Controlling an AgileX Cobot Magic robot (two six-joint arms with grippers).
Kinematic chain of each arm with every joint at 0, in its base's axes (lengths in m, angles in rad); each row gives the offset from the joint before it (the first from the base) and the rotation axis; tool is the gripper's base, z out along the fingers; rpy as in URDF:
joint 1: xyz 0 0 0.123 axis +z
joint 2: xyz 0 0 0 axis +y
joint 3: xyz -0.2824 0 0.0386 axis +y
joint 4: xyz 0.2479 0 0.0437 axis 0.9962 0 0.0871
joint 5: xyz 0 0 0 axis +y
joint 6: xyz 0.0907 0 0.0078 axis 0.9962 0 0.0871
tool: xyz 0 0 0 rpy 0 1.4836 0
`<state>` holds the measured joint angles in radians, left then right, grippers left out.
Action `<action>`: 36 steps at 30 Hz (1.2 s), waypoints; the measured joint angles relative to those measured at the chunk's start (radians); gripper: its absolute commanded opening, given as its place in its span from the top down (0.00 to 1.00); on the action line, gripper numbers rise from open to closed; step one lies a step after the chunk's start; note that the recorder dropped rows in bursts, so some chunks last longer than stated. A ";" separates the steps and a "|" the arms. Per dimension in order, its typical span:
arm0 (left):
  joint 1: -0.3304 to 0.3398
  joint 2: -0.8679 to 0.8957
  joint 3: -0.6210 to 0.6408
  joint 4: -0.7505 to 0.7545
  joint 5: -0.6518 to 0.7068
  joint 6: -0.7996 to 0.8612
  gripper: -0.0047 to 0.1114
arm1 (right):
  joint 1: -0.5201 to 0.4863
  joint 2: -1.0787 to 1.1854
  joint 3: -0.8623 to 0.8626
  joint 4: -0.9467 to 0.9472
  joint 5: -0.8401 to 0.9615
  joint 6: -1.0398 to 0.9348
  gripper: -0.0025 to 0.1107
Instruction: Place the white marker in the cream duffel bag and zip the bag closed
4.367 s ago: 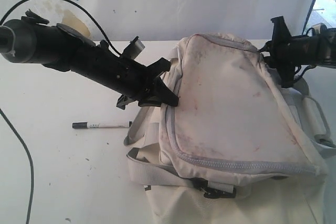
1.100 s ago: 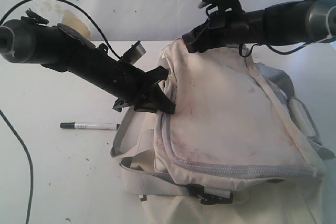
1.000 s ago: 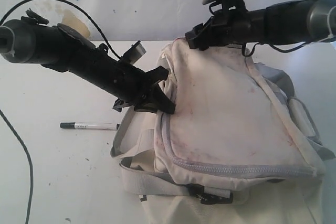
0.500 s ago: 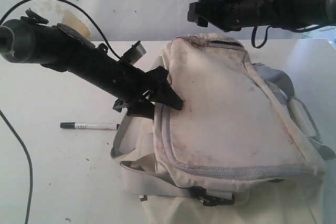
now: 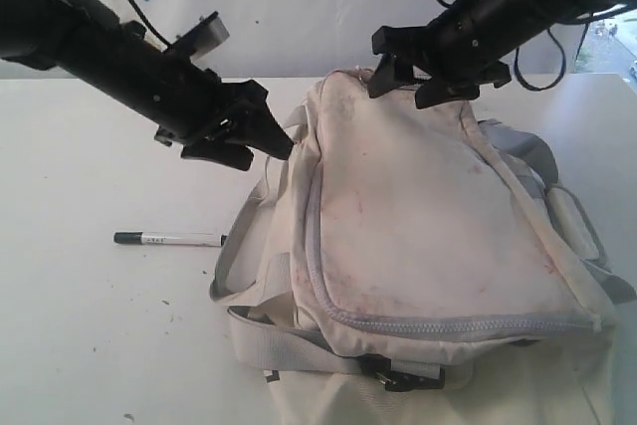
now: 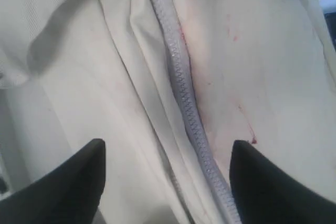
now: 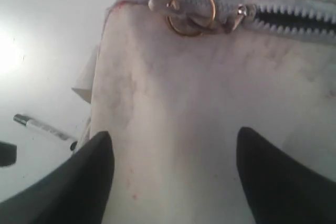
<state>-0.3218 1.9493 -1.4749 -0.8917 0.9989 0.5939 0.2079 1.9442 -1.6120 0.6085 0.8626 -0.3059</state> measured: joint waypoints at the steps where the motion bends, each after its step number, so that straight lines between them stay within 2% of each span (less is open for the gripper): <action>1: 0.000 -0.007 -0.017 0.027 -0.001 -0.005 0.33 | -0.011 0.000 -0.015 -0.004 0.032 0.005 0.45; 4: -0.002 -0.024 -0.061 0.044 -0.024 0.000 0.33 | -0.044 0.000 -0.043 -0.015 0.130 0.011 0.45; 7: -0.006 -0.031 -0.091 -0.007 -0.087 0.059 0.33 | -0.085 -0.002 -0.053 -0.032 0.200 0.014 0.46; 15: -0.049 -0.013 -0.107 -0.353 -0.277 0.335 0.36 | -0.195 -0.002 -0.053 -0.067 0.263 0.017 0.49; 21: -0.095 0.059 -0.107 -0.613 -0.329 0.326 0.50 | -0.223 -0.002 -0.053 -0.097 0.263 0.025 0.50; 23: -0.097 0.083 -0.109 -0.698 -0.338 0.326 0.51 | -0.226 -0.002 -0.053 -0.104 0.263 0.029 0.50; 29: -0.102 0.145 -0.167 -0.754 -0.360 0.323 0.51 | -0.226 -0.002 -0.053 -0.110 0.257 0.035 0.50; 36: -0.151 0.194 -0.237 -0.757 -0.440 0.323 0.53 | -0.226 -0.002 -0.053 -0.135 0.236 0.035 0.50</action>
<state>-0.4725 2.1429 -1.7116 -1.6482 0.5592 0.9164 -0.0176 1.9422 -1.6649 0.4740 1.0987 -0.2705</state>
